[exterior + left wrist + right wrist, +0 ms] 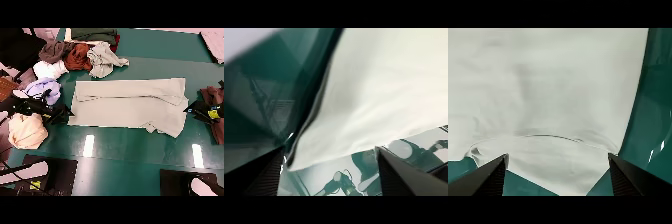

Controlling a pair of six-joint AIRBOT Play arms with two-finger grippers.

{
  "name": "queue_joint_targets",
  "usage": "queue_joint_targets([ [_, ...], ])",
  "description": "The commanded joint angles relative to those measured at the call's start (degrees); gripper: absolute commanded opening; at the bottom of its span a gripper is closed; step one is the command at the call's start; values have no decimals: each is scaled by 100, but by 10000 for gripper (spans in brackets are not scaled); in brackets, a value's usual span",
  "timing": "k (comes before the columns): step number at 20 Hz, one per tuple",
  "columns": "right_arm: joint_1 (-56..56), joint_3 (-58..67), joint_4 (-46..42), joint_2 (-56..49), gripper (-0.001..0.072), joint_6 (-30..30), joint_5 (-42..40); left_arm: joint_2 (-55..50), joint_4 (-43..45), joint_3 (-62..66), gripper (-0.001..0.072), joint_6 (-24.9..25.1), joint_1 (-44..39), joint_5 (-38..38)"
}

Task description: Fold the shirts.

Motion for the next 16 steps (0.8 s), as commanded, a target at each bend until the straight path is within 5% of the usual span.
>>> queue_joint_targets([
  [1,-13,-13,57,26,698,-9,-39,-179,-155,-44,647,155,-348,378],
  [2,-46,-13,33,26,698,-9,-48,-179,-142,-61,646,122,-538,463],
  [3,-122,-13,24,22,698,-9,-61,-179,-164,-59,522,68,-651,503],
  [4,-234,-13,24,-7,698,-9,-59,-170,-240,-46,165,87,-662,485],
  [5,-382,-15,9,-101,698,-37,81,-138,-243,-22,22,107,-660,472],
  [10,-883,-557,-17,-595,699,-55,468,114,-48,529,22,114,-662,17],
  [16,-868,-1480,986,-595,698,-568,-376,201,-94,1034,22,109,-662,-151],
])
